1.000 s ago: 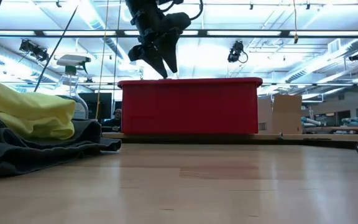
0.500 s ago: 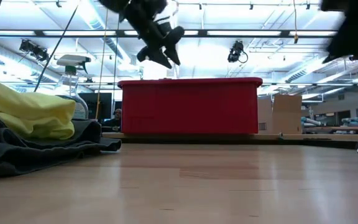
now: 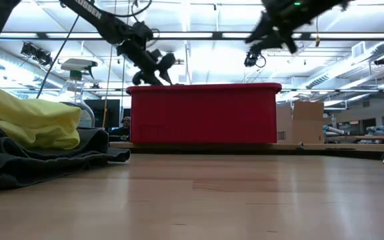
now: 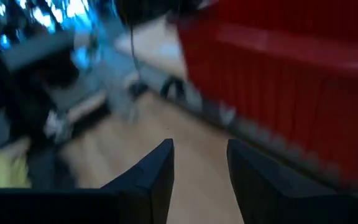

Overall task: Fold Laundry from Bin
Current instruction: Fold the light blue short

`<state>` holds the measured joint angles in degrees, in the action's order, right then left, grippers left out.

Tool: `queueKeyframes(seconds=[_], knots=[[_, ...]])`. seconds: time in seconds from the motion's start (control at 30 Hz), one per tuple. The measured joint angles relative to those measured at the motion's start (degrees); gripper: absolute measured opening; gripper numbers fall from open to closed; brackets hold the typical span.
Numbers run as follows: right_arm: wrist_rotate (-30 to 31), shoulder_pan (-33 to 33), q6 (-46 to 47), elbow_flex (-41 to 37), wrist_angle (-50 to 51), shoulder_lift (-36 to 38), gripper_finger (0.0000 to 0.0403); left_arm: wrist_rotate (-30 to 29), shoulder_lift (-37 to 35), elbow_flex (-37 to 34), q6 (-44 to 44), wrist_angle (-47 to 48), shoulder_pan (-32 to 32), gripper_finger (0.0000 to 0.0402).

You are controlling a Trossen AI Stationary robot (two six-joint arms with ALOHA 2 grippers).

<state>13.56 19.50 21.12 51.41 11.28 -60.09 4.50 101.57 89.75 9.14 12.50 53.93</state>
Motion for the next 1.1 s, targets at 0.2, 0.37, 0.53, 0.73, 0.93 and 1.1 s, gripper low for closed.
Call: queueKeyframes(seconds=[0.2,0.37,0.53,0.73,0.93,1.1], knots=[[-13.7,15.9,-4.7,15.8,-1.9,-14.1,0.0152,3.1,0.2,0.4,-7.7,7.9,-1.7,0.0185],[-13.6,22.3,-8.2,32.0,0.3,-28.0,0.0150,9.0,0.0,0.4,-9.8,13.1,-3.2,0.0185],[-8.2,26.7,-13.5,47.0,6.7,-41.2,0.0150,16.7,0.1,0.2,-12.1,20.0,-4.1,0.0185],[-11.5,30.3,-15.2,56.9,19.1,-52.4,0.0150,13.6,1.0,-0.4,-15.4,28.4,-3.4,0.0185],[-12.4,30.6,-15.5,57.9,34.7,-56.1,0.0150,11.5,0.5,-0.1,-18.1,33.8,-1.8,0.0185],[-16.2,29.6,-17.0,57.5,40.8,-55.6,0.0150,11.4,0.6,-0.3,-17.0,30.7,-0.7,0.0185]])
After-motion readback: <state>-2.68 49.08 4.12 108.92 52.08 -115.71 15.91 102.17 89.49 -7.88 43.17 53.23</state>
